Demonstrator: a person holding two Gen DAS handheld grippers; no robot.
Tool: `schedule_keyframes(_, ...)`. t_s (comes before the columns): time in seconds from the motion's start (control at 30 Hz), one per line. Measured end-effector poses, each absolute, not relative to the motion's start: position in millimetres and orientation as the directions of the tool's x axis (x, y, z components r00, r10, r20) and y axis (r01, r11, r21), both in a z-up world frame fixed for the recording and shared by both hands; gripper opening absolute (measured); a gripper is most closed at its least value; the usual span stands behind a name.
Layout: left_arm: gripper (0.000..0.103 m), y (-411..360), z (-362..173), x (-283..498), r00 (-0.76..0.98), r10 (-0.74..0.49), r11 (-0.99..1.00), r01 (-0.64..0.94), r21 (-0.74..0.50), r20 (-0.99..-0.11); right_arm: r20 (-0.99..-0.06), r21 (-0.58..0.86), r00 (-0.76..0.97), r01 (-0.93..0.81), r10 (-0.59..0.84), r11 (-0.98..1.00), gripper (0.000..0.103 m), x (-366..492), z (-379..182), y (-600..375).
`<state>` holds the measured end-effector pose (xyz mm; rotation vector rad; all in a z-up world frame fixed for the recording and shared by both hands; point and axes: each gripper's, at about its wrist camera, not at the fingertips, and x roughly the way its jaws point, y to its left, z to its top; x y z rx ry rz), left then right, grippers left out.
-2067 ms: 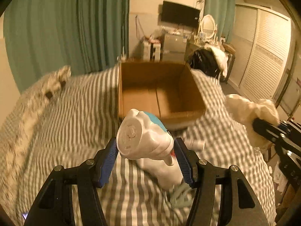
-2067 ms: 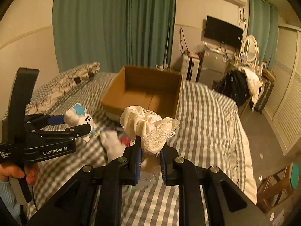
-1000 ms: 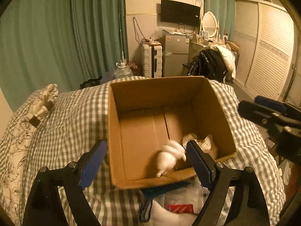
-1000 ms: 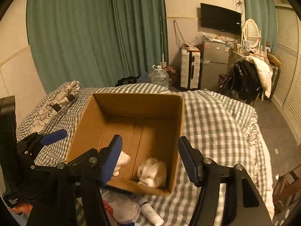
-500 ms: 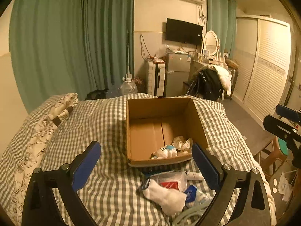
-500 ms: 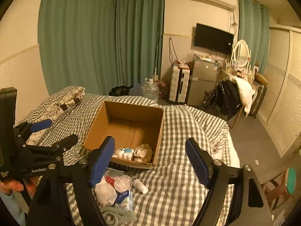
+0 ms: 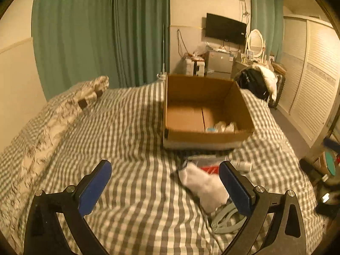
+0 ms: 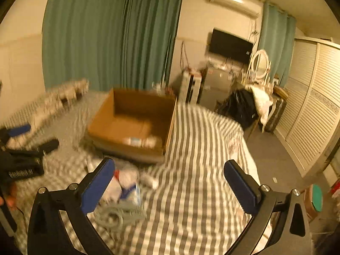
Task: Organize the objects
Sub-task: 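Grasp the grey plastic clip with the right gripper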
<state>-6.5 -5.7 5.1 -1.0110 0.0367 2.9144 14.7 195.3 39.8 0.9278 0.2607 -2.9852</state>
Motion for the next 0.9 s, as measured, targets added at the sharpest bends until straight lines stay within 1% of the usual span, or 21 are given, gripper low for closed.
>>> schedule_keyframes(0.17,0.103,5,-30,-8,-0.744,0.038,-0.997,-0.075,0.028,-0.667,-0.707,-0.123,-0.707,0.103,0.014,-0.987,0.103,0,-24,183)
schedule_keyframes(0.33,0.103,8,-58,-12,-0.701,0.019,-0.996,-0.078,0.05,-0.713,-0.797,-0.106,-0.604,0.14,0.0,-0.984,0.102,-14,-78,176)
schedule_keyframes(0.37,0.103,6,-63,-15,-0.689,0.02,-0.996,-0.074,0.043,-0.724,-0.808,-0.104,-0.589,0.151,-0.005,-0.983,0.101,-16,-84,171)
schedule_keyframes(0.47,0.103,1,-68,-18,-0.677,0.028,-0.998,-0.063,0.019,-0.736,-0.839,-0.117,-0.545,0.193,-0.007,-0.974,0.092,-25,-100,158)
schedule_keyframes(0.6,0.103,-3,-70,-18,-0.668,0.039,-0.998,-0.055,-0.002,-0.743,-0.853,-0.178,-0.52,0.225,0.036,-0.958,0.086,-31,-119,144)
schedule_keyframes(0.63,0.103,-4,-71,-18,-0.667,0.039,-0.999,-0.054,-0.004,-0.744,-0.851,-0.186,-0.523,0.228,0.041,-0.956,0.082,-30,-120,143)
schedule_keyframes(0.67,0.103,-4,-71,-19,-0.664,0.04,-0.999,-0.053,-0.006,-0.746,-0.846,-0.196,-0.531,0.228,0.047,-0.954,0.074,-28,-119,143)
schedule_keyframes(0.73,0.103,-4,-72,-19,-0.66,0.044,-0.998,-0.056,-0.009,-0.75,-0.839,-0.207,-0.542,0.225,0.054,-0.952,0.068,-24,-117,142)
schedule_keyframes(0.77,0.103,-4,-73,-19,-0.657,0.045,-0.998,-0.057,-0.011,-0.753,-0.834,-0.207,-0.549,0.22,0.054,-0.953,0.063,-22,-116,143)
schedule_keyframes(0.83,0.103,-4,-73,-19,-0.652,0.047,-0.998,-0.057,-0.013,-0.757,-0.817,-0.204,-0.574,0.211,0.048,-0.956,0.057,-17,-107,146)
schedule_keyframes(0.9,0.103,-5,-73,-18,-0.651,0.045,-0.998,-0.054,-0.013,-0.757,-0.802,-0.212,-0.594,0.204,0.051,-0.956,0.056,-12,-99,146)
